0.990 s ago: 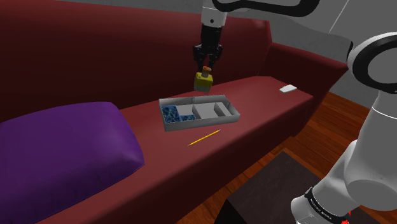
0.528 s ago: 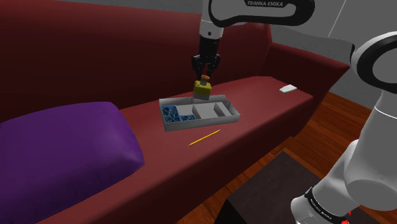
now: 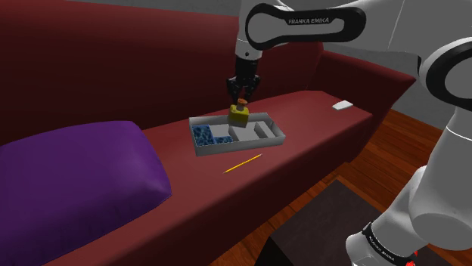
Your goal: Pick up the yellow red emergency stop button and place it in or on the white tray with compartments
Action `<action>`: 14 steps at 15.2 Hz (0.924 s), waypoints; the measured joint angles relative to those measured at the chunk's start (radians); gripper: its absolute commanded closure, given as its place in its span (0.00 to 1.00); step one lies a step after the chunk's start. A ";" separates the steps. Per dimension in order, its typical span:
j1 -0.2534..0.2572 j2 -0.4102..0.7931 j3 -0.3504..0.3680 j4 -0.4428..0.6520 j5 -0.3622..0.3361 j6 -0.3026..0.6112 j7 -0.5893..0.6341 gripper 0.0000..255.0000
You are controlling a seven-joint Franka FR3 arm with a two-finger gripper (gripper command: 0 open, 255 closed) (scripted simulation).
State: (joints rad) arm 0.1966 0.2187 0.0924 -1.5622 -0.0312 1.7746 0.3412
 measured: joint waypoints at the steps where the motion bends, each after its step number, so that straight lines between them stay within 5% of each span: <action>1: 0.000 0.000 0.000 -0.014 0.000 0.014 0.000 1.00; 10: 0.000 -0.001 0.001 -0.057 0.000 0.061 0.002 1.00; 11: 0.000 -0.002 0.001 -0.057 0.000 0.061 0.002 0.00; 14: 0.000 -0.001 0.000 -0.060 0.000 0.061 0.002 0.00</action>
State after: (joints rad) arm 0.1964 0.2180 0.0926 -1.6226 -0.0316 1.8360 0.3432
